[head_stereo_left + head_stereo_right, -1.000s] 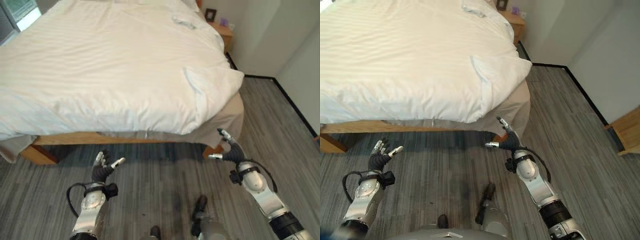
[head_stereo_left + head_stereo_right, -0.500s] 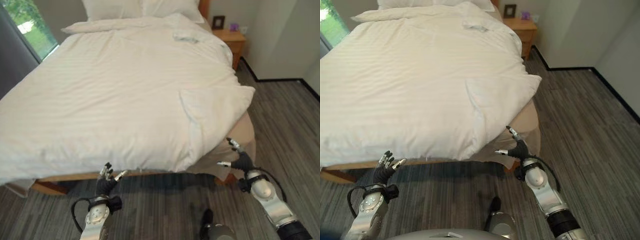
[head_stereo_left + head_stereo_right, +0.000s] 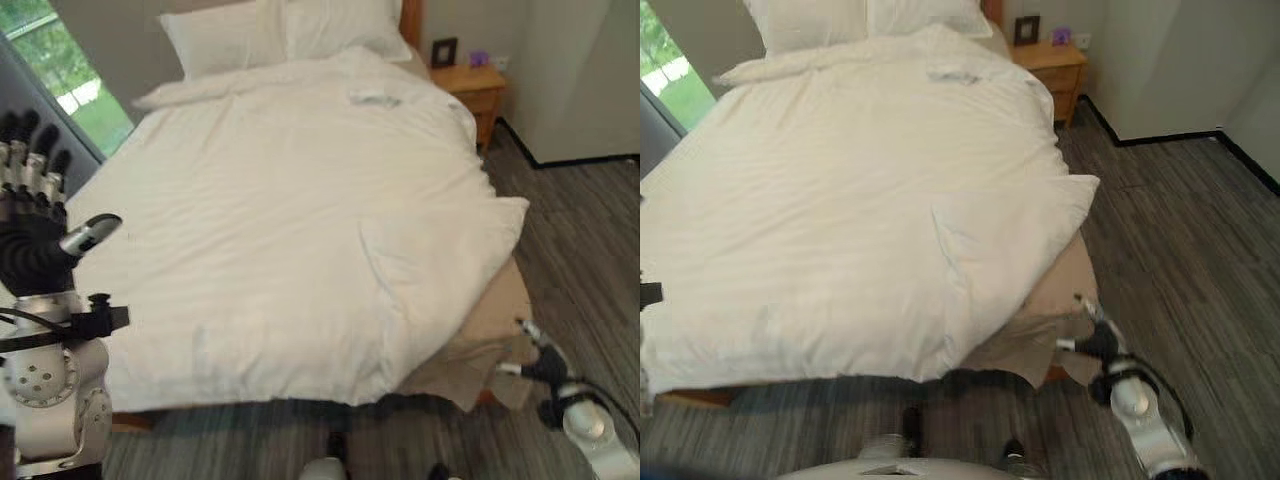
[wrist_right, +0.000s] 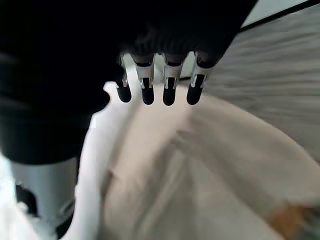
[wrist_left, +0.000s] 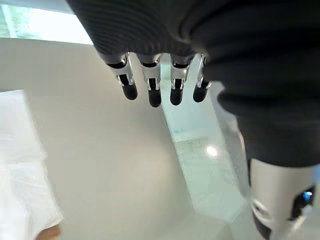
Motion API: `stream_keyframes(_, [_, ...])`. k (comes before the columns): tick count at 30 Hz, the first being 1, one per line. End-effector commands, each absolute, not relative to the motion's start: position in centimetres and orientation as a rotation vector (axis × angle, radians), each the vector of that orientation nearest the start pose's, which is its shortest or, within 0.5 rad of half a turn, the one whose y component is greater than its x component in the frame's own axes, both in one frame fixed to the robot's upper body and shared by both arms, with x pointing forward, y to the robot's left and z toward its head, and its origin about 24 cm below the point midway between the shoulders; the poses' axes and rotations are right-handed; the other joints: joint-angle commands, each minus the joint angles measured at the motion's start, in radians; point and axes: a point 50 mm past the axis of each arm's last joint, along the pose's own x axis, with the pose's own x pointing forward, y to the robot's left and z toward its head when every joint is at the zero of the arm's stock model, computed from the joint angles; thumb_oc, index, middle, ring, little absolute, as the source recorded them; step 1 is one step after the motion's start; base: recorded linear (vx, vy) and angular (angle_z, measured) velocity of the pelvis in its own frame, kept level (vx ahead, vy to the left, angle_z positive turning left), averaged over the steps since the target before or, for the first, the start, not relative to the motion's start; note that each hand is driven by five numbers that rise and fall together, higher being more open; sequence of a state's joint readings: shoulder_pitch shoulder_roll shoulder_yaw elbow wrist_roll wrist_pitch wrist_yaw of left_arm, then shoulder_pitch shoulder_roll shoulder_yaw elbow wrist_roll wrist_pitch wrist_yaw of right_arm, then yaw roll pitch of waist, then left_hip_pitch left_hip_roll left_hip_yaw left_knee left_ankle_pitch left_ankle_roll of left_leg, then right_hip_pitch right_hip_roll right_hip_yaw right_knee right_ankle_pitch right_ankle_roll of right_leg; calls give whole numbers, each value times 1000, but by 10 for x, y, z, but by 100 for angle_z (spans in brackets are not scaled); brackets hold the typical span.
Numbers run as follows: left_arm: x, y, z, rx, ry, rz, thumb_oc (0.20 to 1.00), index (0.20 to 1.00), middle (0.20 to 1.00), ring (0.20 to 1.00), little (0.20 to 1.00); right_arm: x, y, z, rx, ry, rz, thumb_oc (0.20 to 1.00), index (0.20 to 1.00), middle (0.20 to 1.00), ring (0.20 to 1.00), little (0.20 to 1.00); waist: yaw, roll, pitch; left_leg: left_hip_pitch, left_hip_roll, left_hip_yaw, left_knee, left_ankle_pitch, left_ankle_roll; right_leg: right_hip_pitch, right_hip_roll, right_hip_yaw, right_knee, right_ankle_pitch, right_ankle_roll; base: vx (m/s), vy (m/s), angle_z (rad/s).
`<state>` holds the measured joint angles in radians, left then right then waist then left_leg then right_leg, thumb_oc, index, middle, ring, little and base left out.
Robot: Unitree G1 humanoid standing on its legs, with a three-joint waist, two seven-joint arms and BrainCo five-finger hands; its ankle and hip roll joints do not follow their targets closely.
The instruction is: Making the bed.
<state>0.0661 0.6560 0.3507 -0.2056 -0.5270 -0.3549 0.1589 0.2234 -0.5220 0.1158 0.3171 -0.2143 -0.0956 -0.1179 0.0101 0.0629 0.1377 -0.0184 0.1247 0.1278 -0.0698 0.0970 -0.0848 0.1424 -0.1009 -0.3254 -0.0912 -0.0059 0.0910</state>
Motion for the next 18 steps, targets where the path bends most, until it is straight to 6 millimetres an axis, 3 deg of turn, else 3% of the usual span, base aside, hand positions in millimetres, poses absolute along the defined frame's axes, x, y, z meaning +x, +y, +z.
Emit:
stream_keyframes(1, [223,309,202,235,-684,390,1000,1000,1000,1000,1000,214,-244,-12,-747,232,35,1000,1000,1000,1000,1000,-25,-69,19,126,23,27,-16,-94,-46,-27,-112,22,18,32,70,50,29,-13])
stream_keyframes(2, [224,309,202,236,-685,391,1000,1000,1000,1000,1000,214,-244,-11,-747,232,33,1000,1000,1000,1000,1000,-21,-69,20,128,23,29,-16,-95,-46,-27,-112,25,18,32,70,58,25,-3])
stream_keyframes(4, [242,313,190,361,-581,449,1000,1000,1000,1000,1000,214,-241,-12,-732,237,39,1000,1000,1000,1000,1000,-61,-69,14,146,24,55,-17,-106,-40,-36,-115,56,12,41,82,66,23,-22])
stream_keyframes(5, [262,318,187,471,-505,463,1000,1000,1000,1000,1000,212,-241,-14,-702,254,40,1000,1000,1000,1000,1000,-93,-67,11,150,25,81,-17,-113,-40,-50,-118,82,9,48,92,39,11,-49])
stream_keyframes(8, [271,319,184,485,-481,478,1000,1000,1000,1000,1000,210,-239,-17,-694,264,52,1000,1000,1000,1000,1000,-116,-65,11,152,25,94,-17,-115,-40,-60,-118,95,7,54,97,39,2,-45])
stream_keyframes(9, [290,321,177,483,-403,496,1000,1000,1000,1000,1000,206,-236,-21,-685,283,76,1000,1000,1000,1000,1000,-158,-57,7,152,26,117,-17,-122,-40,-84,-119,121,5,62,104,11,8,-45])
stream_keyframes(11, [302,321,171,453,-343,491,1000,1000,1000,1000,1000,205,-235,-21,-687,288,88,1000,1000,1000,1000,1000,-191,-46,8,147,28,136,-17,-123,-41,-110,-118,144,4,68,110,-15,14,-48])
stream_keyframes(16, [321,324,174,490,-273,472,1000,1000,1000,1000,1000,204,-237,-21,-699,302,101,1000,1000,1000,1000,1000,-236,-23,7,112,36,173,-17,-121,-44,-191,-112,183,4,88,120,-31,1,-48])
stream_keyframes(17, [333,328,177,544,-212,517,1000,1000,1000,1000,1000,203,-237,-22,-708,310,112,1000,1000,1000,1000,1000,-267,-12,9,87,44,195,-17,-115,-47,-237,-104,202,4,97,123,-16,-25,-38])
stream_keyframes(18, [334,328,177,544,-214,515,1000,1000,1000,1000,1000,203,-238,-22,-706,310,109,1000,1000,1000,1000,1000,-263,-12,8,84,44,196,-17,-115,-47,-241,-103,202,4,98,123,-18,-55,-25])
